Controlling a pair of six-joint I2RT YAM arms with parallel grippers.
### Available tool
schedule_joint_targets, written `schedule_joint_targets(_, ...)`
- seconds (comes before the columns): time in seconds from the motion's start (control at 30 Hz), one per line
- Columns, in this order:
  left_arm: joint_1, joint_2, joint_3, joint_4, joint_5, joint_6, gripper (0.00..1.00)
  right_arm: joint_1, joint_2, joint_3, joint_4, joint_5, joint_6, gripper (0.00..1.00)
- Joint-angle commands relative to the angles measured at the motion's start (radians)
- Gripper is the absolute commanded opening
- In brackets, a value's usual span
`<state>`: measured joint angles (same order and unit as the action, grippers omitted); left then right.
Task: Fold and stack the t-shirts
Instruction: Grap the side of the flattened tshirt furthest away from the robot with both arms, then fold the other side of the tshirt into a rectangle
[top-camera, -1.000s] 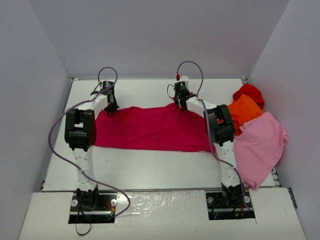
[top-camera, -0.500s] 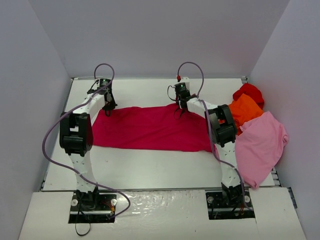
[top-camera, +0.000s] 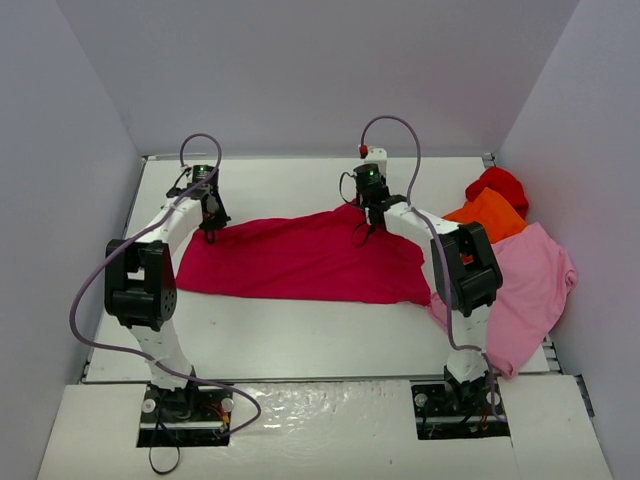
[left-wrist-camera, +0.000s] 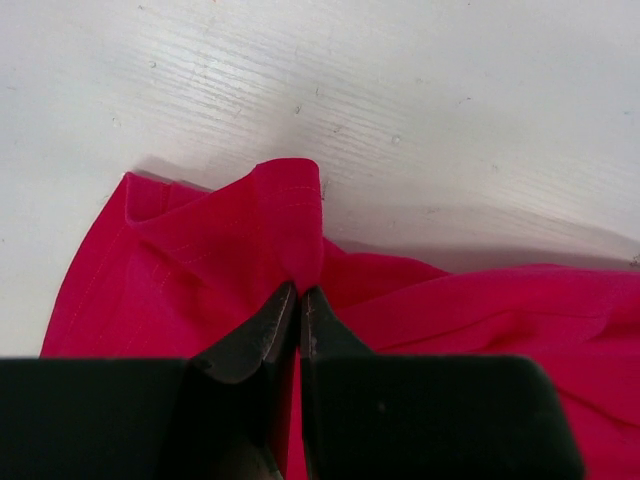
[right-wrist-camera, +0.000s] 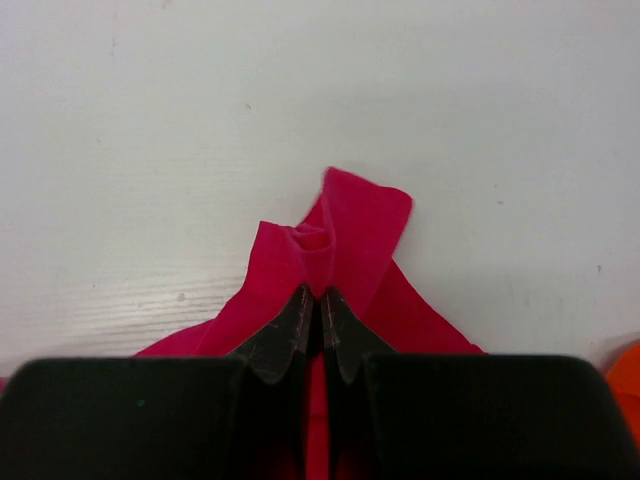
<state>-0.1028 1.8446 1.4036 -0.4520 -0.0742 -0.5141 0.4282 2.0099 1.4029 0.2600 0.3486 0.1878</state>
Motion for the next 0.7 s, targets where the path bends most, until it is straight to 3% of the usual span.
schedule_joint_targets(0.0, 0.002, -0.081, 0.024, -0.006, -0.002, -0.015, 0.0, 0.015, -0.105, 0.001, 0.092, 0.058, -0.022, 0.0)
schedule_joint_targets(0.33, 0.001, -0.155, -0.012, -0.052, 0.011, -0.027, 0.0, 0.104, -0.303, -0.167, 0.028, 0.174, -0.015, 0.0)
schedule_joint_targets(0.67, -0.001, -0.341, -0.177, -0.054, 0.07, -0.092, 0.0, 0.207, -0.566, -0.416, -0.095, 0.283, 0.103, 0.0)
